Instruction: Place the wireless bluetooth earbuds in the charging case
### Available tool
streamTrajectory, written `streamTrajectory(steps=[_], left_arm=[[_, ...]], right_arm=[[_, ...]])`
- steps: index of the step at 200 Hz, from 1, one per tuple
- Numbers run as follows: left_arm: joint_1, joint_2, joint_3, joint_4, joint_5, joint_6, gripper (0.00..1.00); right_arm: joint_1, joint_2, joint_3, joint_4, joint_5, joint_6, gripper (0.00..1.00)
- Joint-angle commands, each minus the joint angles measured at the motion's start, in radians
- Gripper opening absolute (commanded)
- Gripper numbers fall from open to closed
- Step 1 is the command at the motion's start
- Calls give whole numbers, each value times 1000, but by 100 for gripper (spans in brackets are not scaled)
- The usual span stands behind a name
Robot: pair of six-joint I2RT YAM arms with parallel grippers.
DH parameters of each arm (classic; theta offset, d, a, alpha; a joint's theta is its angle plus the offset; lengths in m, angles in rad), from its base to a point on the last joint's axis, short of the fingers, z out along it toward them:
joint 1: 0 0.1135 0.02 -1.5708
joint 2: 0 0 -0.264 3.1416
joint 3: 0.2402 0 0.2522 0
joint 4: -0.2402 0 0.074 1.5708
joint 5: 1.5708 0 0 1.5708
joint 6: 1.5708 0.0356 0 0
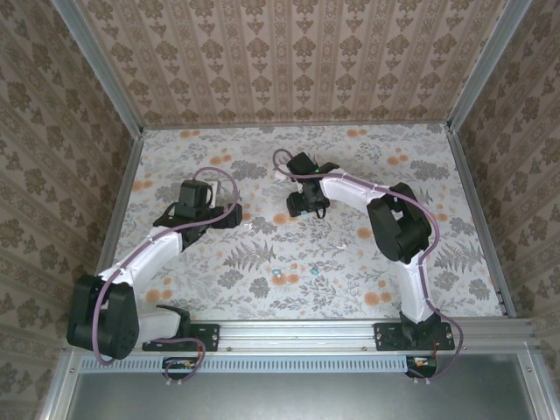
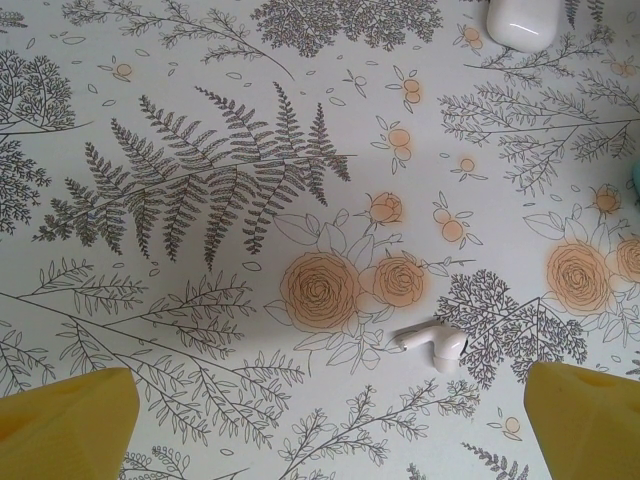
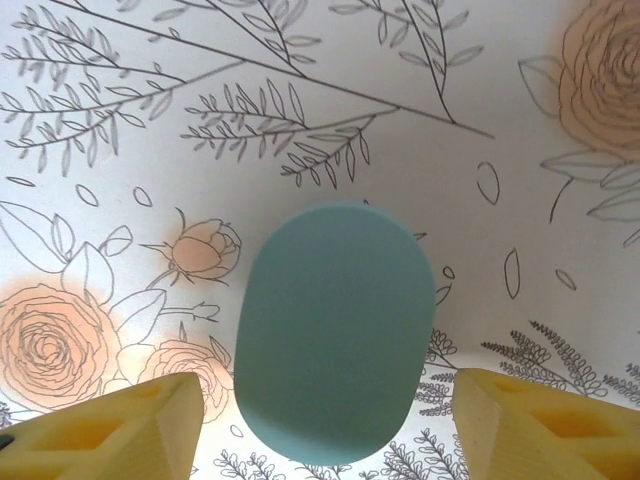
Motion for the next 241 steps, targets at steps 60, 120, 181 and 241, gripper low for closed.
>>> streamTrajectory(steps=[60, 120, 181, 241], left_arm=[[0, -4, 27, -51, -11, 25, 100], [0, 27, 41, -47, 3, 30, 100], [1, 16, 35, 21, 189, 113, 100], [0, 5, 26, 84, 324, 169, 100]], right_arm=[[-68, -51, 26, -136, 132, -185, 75], [-115, -100, 22, -109, -66, -222, 75], [-128, -47, 103, -127, -269, -415, 74], [-161, 1, 142, -161, -353, -784, 81]])
